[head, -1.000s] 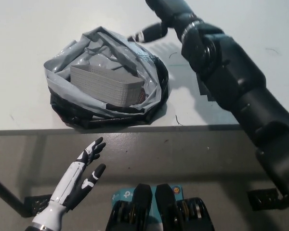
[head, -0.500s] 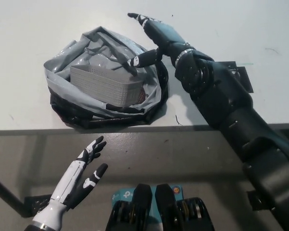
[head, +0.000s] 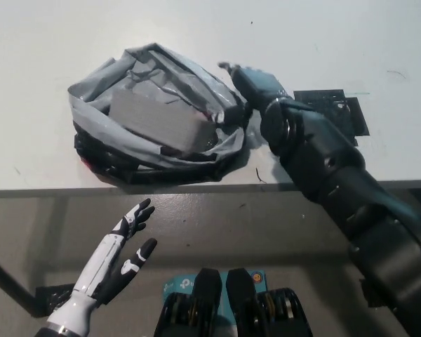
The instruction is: Use the right hand to pick up a small rectangular container and put it into a plastic bag and lift the bag
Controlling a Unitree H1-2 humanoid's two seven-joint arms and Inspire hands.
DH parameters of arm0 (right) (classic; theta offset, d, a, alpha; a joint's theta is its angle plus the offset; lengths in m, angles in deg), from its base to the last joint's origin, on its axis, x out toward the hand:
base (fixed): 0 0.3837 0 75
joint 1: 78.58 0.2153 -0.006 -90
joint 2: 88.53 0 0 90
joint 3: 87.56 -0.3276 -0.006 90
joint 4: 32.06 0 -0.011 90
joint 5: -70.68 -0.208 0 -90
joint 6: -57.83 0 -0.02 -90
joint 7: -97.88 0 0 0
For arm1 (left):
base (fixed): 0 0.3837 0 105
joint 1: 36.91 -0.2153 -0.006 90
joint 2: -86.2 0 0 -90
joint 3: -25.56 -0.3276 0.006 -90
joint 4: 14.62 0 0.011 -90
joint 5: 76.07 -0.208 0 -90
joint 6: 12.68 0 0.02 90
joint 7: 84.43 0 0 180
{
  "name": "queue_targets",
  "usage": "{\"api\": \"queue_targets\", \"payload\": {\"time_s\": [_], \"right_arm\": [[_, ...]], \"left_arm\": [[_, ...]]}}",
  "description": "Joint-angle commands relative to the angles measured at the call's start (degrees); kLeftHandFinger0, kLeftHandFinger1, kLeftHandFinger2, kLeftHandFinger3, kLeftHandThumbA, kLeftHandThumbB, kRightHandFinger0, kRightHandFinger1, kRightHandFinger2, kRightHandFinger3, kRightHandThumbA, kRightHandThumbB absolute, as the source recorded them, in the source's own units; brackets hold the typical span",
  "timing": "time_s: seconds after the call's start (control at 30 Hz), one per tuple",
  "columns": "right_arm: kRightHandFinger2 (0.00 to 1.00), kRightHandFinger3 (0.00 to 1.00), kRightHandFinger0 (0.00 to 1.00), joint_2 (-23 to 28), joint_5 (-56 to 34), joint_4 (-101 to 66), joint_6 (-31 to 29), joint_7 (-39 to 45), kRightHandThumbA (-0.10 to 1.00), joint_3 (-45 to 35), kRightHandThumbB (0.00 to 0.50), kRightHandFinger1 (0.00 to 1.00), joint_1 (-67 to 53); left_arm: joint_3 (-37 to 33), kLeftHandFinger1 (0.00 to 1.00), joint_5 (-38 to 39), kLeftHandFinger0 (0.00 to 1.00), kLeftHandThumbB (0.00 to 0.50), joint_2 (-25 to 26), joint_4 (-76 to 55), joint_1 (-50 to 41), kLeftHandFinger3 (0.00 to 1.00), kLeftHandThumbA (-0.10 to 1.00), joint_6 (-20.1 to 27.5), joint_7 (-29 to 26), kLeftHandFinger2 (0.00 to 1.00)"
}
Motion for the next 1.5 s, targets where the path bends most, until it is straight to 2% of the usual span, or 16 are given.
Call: {"api": "queue_targets", "payload": {"time_s": [0.0, 0.13, 0.17, 0.2, 0.27, 0.33, 0.47, 0.57, 0.7, 0.83, 0.9, 1.07, 1.1, 1.17, 1.4, 1.47], "right_arm": [[1.00, 1.00, 1.00, -2.0, 8.1, 4.7, 18.5, -7.6, 0.71, 6.4, 0.457, 1.00, 5.8], [1.00, 1.00, 1.00, -1.7, 6.5, 5.1, 19.7, -5.6, 0.63, 6.4, 0.421, 1.00, 6.4], [1.00, 1.00, 0.91, -1.5, 6.7, 5.2, 19.5, -5.0, 0.59, 6.9, 0.349, 1.00, 6.5], [0.84, 1.00, 0.62, -1.1, 6.5, 4.9, 18.1, -4.3, 0.45, 7.2, 0.264, 0.74, 6.5], [0.47, 0.98, 0.19, -0.6, 5.3, 4.0, 15.6, -4.8, 0.33, 6.5, 0.252, 0.29, 6.2], [0.24, 0.93, 0.02, -0.2, 3.8, 2.4, 14.1, -7.2, 0.21, 5.0, 0.239, 0.06, 5.7], [0.10, 0.83, 0.00, 0.0, -0.5, -1.8, 10.5, -11.9, 0.26, -0.7, 0.174, 0.00, 5.3], [0.04, 0.29, 0.00, 0.2, -3.2, -6.2, 8.8, -11.0, 0.27, -5.1, 0.198, 0.00, 6.1], [0.01, 0.17, 0.00, 0.5, -4.7, -12.0, 10.0, -7.9, 0.34, -8.0, 0.208, 0.00, 6.5], [0.21, 0.22, 0.02, 0.7, -5.9, -21.0, 16.3, -1.1, 0.37, -10.0, 0.221, 0.16, 7.1], [0.38, 0.39, 0.12, 1.1, -6.3, -26.5, 19.6, 3.2, 0.35, -10.2, 0.227, 0.29, 7.3], [0.46, 0.76, 0.33, 1.5, -7.7, -34.4, 22.2, 10.4, 0.29, -12.2, 0.234, 0.44, 7.7], [0.24, 0.50, 0.20, 1.2, -9.1, -35.7, 22.2, 12.6, 0.26, -13.8, 0.228, 0.27, 8.0], [0.23, 0.35, 0.03, 0.9, -10.1, -36.1, 22.2, 14.6, 0.23, -15.1, 0.218, 0.14, 8.4], [0.85, 0.31, 0.00, -3.2, -26.7, -29.0, 22.2, 16.2, 0.11, -32.4, 0.148, 0.42, 14.0], [0.82, 0.29, 0.00, -3.7, -32.0, -24.8, 22.2, 15.2, 0.09, -37.8, 0.177, 0.41, 16.9]], "left_arm": [[0.1, 1.00, -0.3, 1.00, 0.304, 0.8, -2.1, 0.1, 1.00, 0.89, 0.2, 0.4, 1.00], [0.0, 1.00, -0.6, 1.00, 0.299, 0.9, -1.8, 0.2, 1.00, 0.88, 0.7, 0.5, 1.00], [0.0, 1.00, -0.6, 1.00, 0.304, 0.9, -1.7, 0.3, 1.00, 0.88, 0.7, 0.5, 1.00], [0.0, 1.00, -0.6, 1.00, 0.305, 0.9, -1.6, 0.4, 1.00, 0.88, 0.8, 0.5, 1.00], [0.0, 1.00, -0.5, 1.00, 0.303, 1.0, -1.6, 0.4, 1.00, 0.88, 0.9, 0.6, 1.00], [-0.1, 1.00, -0.5, 1.00, 0.306, 1.0, -1.7, 0.6, 1.00, 0.88, 0.6, 0.6, 1.00], [0.0, 1.00, -0.6, 1.00, 0.314, 1.1, -2.0, 1.0, 1.00, 0.87, 0.5, 0.6, 1.00], [0.0, 1.00, -0.6, 1.00, 0.318, 1.2, -1.9, 1.4, 1.00, 0.86, 0.3, 0.7, 1.00], [0.1, 1.00, -0.3, 1.00, 0.319, 1.2, -1.5, 1.9, 1.00, 0.85, 0.3, 0.7, 1.00], [0.2, 1.00, -0.4, 1.00, 0.321, 1.3, -1.6, 2.1, 1.00, 0.84, -0.1, 0.7, 1.00], [0.1, 1.00, -0.6, 1.00, 0.323, 1.3, -1.8, 2.2, 1.00, 0.84, -0.4, 0.7, 1.00], [0.2, 1.00, -0.4, 1.00, 0.304, 1.4, -1.8, 2.5, 1.00, 0.79, -0.6, 0.8, 1.00], [0.3, 1.00, -0.2, 1.00, 0.307, 1.5, -1.8, 2.6, 1.00, 0.78, -0.8, 0.9, 1.00], [0.3, 1.00, -0.2, 1.00, 0.308, 1.5, -1.8, 2.7, 1.00, 0.78, -1.1, 1.0, 1.00], [0.3, 1.00, -0.4, 1.00, 0.296, 1.4, -1.4, 2.8, 1.00, 0.75, -0.5, 0.9, 1.00], [0.3, 1.00, -0.8, 1.00, 0.302, 1.3, -1.3, 2.9, 1.00, 0.75, -0.4, 0.8, 1.00]]}}
